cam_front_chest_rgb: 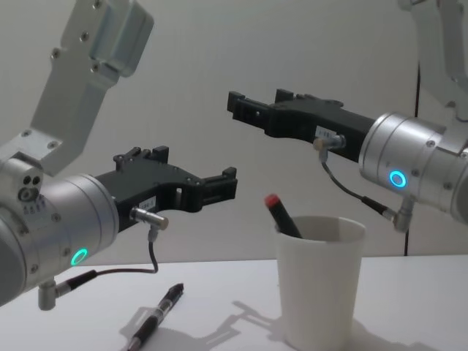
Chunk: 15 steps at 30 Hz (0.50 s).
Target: Place the pen into the pen holder.
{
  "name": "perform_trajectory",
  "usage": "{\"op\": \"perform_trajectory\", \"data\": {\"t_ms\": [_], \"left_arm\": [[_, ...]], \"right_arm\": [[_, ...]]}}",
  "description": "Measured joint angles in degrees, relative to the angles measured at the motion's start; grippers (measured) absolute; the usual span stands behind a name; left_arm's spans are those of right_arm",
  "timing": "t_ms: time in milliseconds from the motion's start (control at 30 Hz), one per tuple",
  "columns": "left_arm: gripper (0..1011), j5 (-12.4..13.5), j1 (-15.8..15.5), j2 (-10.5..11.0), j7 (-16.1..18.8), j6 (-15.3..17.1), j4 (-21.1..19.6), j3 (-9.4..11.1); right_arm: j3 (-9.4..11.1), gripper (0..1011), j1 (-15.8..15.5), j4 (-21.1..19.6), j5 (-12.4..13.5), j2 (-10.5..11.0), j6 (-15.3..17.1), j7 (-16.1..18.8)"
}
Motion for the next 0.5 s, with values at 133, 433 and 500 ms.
{"op": "perform_trajectory", "data": {"t_ms": [133, 433, 500], "left_arm": [[1001, 0.0, 0.0, 0.0, 0.0, 0.0, 0.0, 0.0], [1001, 0.0, 0.0, 0.0, 0.0, 0.0, 0.0, 0.0], [1001, 0.0, 0.0, 0.0, 0.0, 0.0, 0.0, 0.0]], "right_arm": [[0.0, 893, 0.0, 0.0, 0.0, 0.0, 0.0, 0.0], [0.8, 1001, -0.4, -0.5, 0.0, 0.9, 0.1, -0.6], [1.3, 1001, -0.8, -0.9, 0.0, 1.6, 0.1, -1.0]]}}
